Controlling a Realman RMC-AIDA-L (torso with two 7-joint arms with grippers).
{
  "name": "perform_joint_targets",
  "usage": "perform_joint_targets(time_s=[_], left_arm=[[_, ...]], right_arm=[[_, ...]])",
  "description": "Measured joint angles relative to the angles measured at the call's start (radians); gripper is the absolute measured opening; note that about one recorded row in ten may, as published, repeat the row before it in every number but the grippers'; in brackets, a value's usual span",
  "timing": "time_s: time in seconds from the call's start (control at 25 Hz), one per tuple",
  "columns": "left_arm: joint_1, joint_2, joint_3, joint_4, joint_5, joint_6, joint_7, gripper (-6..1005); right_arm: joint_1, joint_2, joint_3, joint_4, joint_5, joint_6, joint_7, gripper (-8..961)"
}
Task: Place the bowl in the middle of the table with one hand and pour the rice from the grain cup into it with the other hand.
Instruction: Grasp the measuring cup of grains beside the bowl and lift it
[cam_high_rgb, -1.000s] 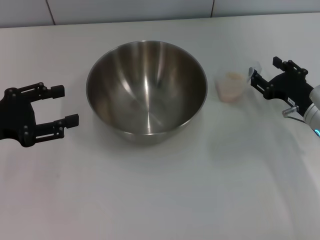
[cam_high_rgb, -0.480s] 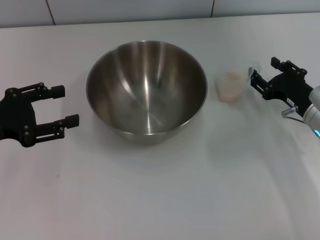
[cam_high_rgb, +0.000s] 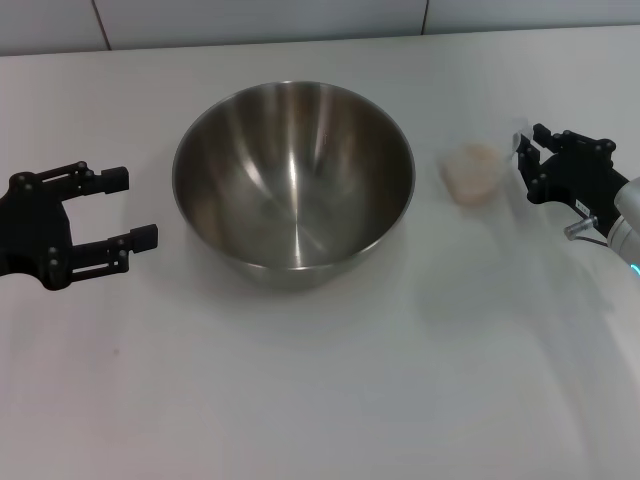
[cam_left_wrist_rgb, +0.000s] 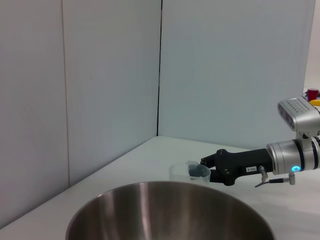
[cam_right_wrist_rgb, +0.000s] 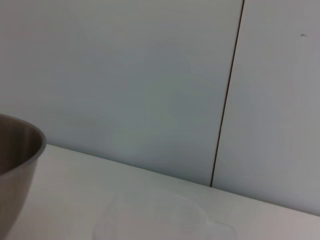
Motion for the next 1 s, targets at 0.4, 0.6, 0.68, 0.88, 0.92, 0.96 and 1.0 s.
perform_joint_targets(time_s=[0.4,0.6,0.68,0.88,0.92,0.96,1.0], left_arm=[[0.000,-0.001,0.005,0.000,0.000,-0.015,0.000,753],[0.000,-0.001,0.005,0.000,0.000,-0.016,0.000,753],[0.000,-0.001,0.004,0.000,0.000,-0.017,0.000,753],[0.000,-0.003,0.000,0.000,0.000,-0.018,0.000,753],[0.000,-0.003,0.001,0.000,0.000,-0.018,0.000,753],[0.000,-0.003,0.001,0.000,0.000,-0.018,0.000,753],[0.000,-0.003,0.001,0.000,0.000,-0.018,0.000,753]], right_arm=[[0.002,0.000,-0.002,0.001,0.001,-0.001,-0.003,5],[0.004,0.000,-0.003,0.001,0.001,-0.001,-0.003,5],[0.004,0.000,-0.005,0.001,0.001,-0.001,-0.003,5],[0.006,0.000,-0.009,-0.003,-0.002,-0.001,-0.004,5],[0.006,0.000,-0.009,-0.003,-0.002,-0.001,-0.004,5],[0.006,0.000,-0.009,-0.003,-0.002,-0.001,-0.004,5],[0.006,0.000,-0.007,-0.004,-0.001,-0.001,-0.004,5]])
